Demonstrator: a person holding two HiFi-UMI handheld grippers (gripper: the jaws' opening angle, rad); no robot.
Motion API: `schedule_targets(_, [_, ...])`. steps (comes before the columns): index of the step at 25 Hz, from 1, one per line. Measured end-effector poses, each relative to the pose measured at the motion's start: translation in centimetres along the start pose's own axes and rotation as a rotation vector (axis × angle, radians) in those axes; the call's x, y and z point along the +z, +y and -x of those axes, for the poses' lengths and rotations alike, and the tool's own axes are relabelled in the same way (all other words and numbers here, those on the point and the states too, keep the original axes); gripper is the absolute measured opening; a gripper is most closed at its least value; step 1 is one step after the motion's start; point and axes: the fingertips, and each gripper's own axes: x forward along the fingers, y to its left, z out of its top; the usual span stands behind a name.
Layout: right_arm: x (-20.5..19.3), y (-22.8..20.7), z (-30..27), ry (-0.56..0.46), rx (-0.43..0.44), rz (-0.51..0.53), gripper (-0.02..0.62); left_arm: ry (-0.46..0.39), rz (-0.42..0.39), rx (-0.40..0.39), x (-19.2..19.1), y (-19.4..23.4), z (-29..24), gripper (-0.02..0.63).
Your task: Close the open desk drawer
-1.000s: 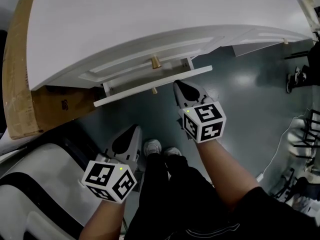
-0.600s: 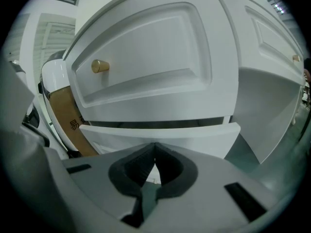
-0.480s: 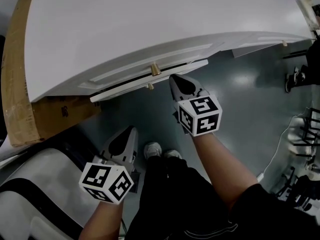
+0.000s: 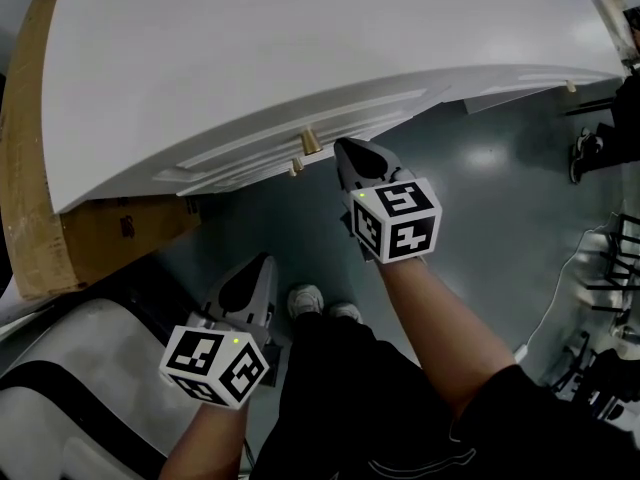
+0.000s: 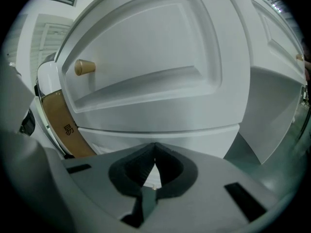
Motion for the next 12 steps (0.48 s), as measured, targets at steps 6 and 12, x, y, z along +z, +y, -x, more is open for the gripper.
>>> schedule_targets(6, [-0.1, -0.1, 0.1, -0.021, -0.006, -0.013, 0.006, -0.009, -0.009, 0.004, 0.3, 0.4, 0.2, 0.005])
schedule_targets(12, [-0.3, 1.4, 2.0, -0.077, 0.101, -0.046, 0.006, -0.019, -0.032, 0.002, 0.0, 0.0, 0.4, 0.006])
